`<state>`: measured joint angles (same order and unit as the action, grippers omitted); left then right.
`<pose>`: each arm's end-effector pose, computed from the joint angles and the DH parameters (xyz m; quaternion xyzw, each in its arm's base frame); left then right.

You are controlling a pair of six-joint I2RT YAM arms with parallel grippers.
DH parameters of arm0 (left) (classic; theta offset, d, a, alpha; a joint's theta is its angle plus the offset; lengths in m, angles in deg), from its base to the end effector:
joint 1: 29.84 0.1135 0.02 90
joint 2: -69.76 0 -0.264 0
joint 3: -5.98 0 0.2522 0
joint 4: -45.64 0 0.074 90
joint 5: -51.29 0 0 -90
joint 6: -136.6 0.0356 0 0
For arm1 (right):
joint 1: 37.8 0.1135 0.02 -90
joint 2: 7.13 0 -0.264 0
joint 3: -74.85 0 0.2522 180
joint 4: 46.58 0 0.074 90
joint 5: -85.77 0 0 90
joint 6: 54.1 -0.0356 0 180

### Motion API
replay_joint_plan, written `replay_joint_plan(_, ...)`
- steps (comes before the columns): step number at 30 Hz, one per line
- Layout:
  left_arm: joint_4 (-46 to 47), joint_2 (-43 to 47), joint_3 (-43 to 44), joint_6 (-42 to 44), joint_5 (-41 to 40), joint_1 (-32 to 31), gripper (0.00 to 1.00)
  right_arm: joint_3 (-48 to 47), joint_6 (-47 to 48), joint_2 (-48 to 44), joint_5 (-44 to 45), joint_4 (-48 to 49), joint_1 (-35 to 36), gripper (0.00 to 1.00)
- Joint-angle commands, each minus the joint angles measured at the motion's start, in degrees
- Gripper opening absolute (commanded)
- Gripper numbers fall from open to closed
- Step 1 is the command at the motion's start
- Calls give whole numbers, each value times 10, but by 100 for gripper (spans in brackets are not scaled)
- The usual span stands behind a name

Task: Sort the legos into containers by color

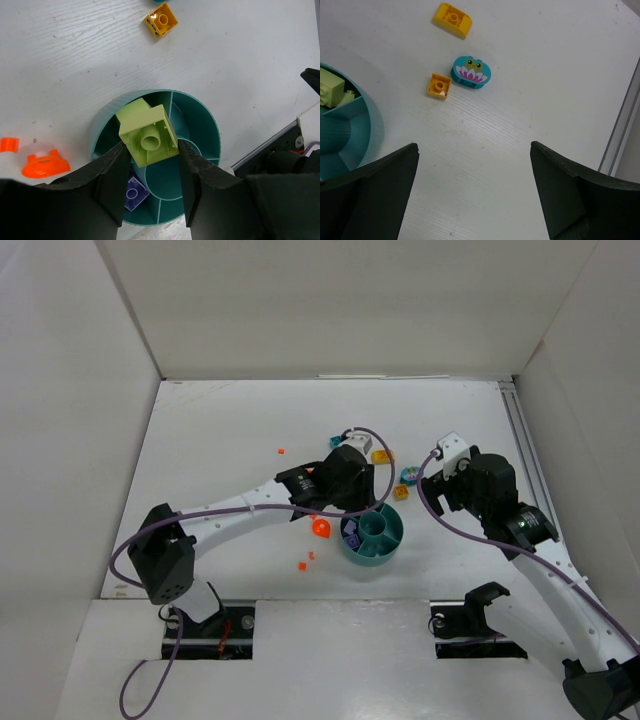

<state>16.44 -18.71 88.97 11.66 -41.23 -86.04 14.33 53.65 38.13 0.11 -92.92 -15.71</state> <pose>0.1983 -0.2934 0.2910 0.1533 0.8722 -0.3178 0.3388 0.1597 0.0619 0.3109 -0.2789 0.8244 -0.0143 0.4924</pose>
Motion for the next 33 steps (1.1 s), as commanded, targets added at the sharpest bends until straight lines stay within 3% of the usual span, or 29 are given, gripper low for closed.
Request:
replay_joint_plan(1,10,-3,0,10,16,-3,33,-6,-10,-9,13,21,-4,97)
replay_joint_plan(14,5,13,0,5,9,-3,57,-6,-10,-14,13,21,-4,97)
replay_joint_plan(19,-16,45,-17,-10,-41,-3,60,-6,-10,-14,13,21,-4,97)
replay_joint_plan(25,-15,88,-73,-33,-47,32,63,-1,-10,-19,13,21,-4,97)
replay_joint_plan(31,30,69,-60,-17,-19,32,63,-1,-10,-19,13,21,-4,97)
replay_joint_plan(33,45,64,-54,-11,-19,32,69,-1,-10,-19,13,21,-4,97)
